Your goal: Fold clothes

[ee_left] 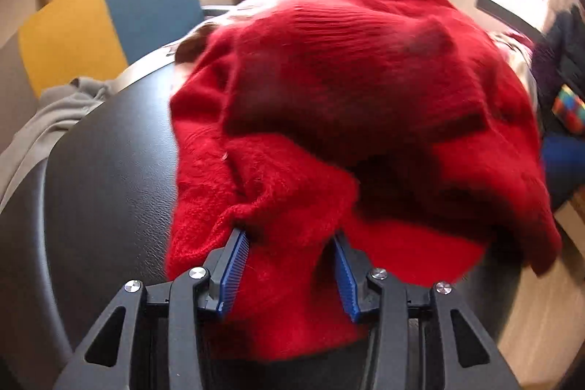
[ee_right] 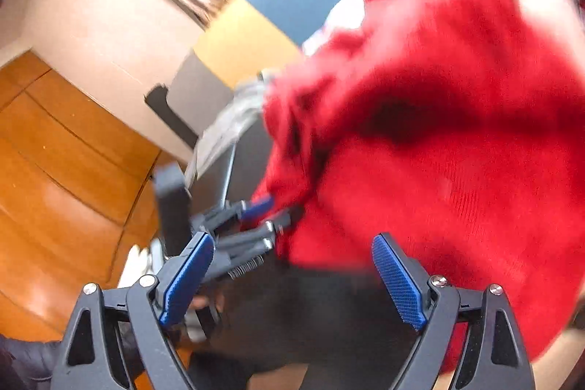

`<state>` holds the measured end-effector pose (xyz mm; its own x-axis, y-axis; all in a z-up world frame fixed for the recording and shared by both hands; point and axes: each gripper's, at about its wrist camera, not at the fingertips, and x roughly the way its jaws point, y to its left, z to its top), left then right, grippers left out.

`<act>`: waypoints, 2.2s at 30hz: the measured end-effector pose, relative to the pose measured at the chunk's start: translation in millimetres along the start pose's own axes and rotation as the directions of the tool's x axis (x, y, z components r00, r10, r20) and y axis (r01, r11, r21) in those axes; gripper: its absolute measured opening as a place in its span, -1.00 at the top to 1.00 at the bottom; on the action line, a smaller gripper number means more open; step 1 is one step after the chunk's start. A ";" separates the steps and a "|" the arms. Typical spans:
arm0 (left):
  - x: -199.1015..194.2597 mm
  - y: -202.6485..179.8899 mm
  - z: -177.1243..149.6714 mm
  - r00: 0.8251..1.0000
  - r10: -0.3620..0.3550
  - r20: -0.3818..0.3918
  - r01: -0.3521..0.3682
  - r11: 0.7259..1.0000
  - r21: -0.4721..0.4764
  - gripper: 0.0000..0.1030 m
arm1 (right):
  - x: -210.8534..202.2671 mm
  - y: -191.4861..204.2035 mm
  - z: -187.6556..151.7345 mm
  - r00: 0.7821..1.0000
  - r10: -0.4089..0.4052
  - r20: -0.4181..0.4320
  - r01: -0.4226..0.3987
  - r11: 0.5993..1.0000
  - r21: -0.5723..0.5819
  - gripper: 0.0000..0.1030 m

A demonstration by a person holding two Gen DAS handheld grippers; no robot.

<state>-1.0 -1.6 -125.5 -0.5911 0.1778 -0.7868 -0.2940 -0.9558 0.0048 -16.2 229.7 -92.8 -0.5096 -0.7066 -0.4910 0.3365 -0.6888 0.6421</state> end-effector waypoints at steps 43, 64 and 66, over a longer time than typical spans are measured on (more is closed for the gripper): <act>-180.9 225.9 -258.9 0.971 0.181 0.156 0.032 0.547 -0.837 0.84 | 77.6 68.3 -28.5 0.873 0.373 -0.316 -0.309 0.922 0.235 -0.92; -272.9 179.1 -228.3 0.874 0.264 0.408 0.127 0.685 -0.717 0.88 | 81.6 131.9 8.5 0.799 0.560 -0.219 -0.536 0.828 0.163 0.84; -312.6 166.5 -214.9 0.823 0.281 0.493 0.159 0.721 -0.675 0.88 | 57.4 153.1 22.1 0.759 0.631 -0.159 -0.618 0.776 0.127 0.84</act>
<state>296.2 -266.6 -11.4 -0.9397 -0.0064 -0.3418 0.2013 -0.8185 -0.5380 -11.5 87.3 -9.7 -0.0487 -0.9969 -0.0613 0.4755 -0.0772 0.8763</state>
